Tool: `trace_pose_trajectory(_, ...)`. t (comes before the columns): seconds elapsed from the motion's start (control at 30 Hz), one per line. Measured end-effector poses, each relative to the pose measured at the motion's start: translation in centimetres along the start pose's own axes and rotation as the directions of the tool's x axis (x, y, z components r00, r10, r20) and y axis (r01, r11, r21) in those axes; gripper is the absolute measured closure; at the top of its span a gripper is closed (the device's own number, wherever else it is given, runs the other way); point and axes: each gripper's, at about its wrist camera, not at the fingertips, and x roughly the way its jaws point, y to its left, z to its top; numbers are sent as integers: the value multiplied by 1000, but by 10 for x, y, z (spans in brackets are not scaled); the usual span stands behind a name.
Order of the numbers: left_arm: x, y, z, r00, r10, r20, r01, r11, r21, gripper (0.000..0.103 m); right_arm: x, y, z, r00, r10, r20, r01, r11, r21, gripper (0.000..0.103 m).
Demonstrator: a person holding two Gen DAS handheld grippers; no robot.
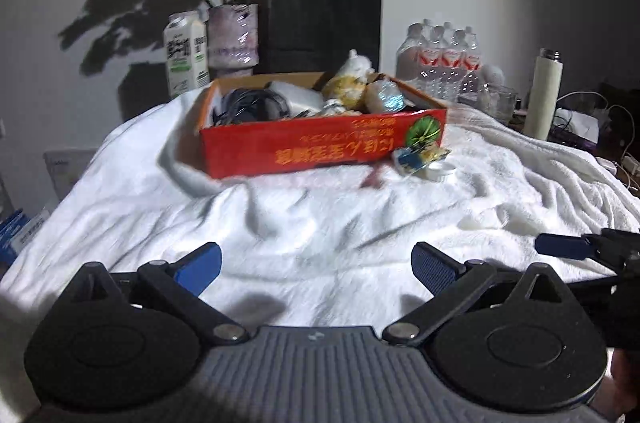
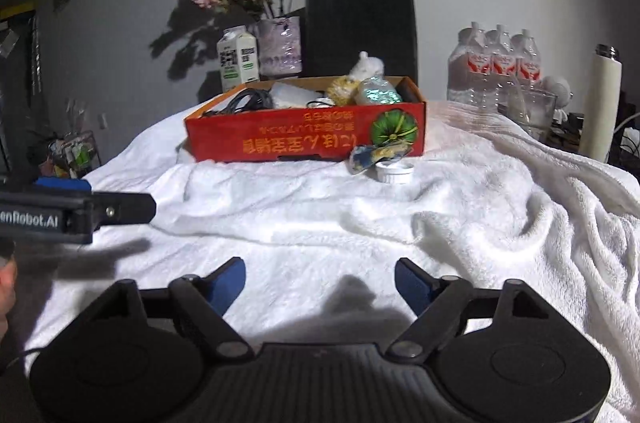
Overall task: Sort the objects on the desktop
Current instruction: 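Grasp the white round lid with the right tool while the left tool grasps the blue snack packet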
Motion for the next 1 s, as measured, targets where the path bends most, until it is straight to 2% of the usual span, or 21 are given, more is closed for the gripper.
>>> trace_pose_trajectory(0.17,36,-14,22,998,-50,38,48,998,51,1,19,-18,23,999,-42,25,41,999,14,36)
trace_pose_trajectory(0.23,56,-17,33,996,-80,32,78,996,44,4,31,-26,35,998,-62,32,62,998,7,42)
trace_pose_trajectory(0.33,89,-21,47,991,-136,2,136,991,5,7,55,-35,51,996,-89,20,89,996,-19,44)
trace_pose_trajectory(0.5,138,-24,66,975,-211,-64,203,972,-116,13,95,-48,68,994,-104,-18,103,993,-48,49)
trace_pose_trajectory(0.57,157,-27,72,969,-232,-90,216,964,-158,16,112,-52,70,994,-90,-57,87,995,-45,52)
trace_pose_trajectory(0.67,182,-36,78,963,-232,-141,203,960,-191,26,133,-56,71,992,-76,-98,73,997,-36,55)
trace_pose_trajectory(0.83,209,-52,82,958,-237,-162,202,957,-206,35,147,-59,73,992,-71,-103,69,997,-25,57)
trace_pose_trajectory(0.9,218,-56,82,956,-242,-165,203,954,-222,49,150,-61,74,993,-60,-103,59,998,-8,59)
trace_pose_trajectory(0.93,221,-57,82,955,-244,-168,204,953,-226,52,153,-62,74,993,-55,-106,55,999,-3,61)
trace_pose_trajectory(0.97,223,-58,82,956,-239,-169,197,953,-230,61,155,-63,73,993,-53,-109,54,999,3,62)
trace_pose_trajectory(1.0,224,-59,81,959,-230,-165,189,954,-232,76,156,-64,73,993,-54,-108,55,998,6,64)
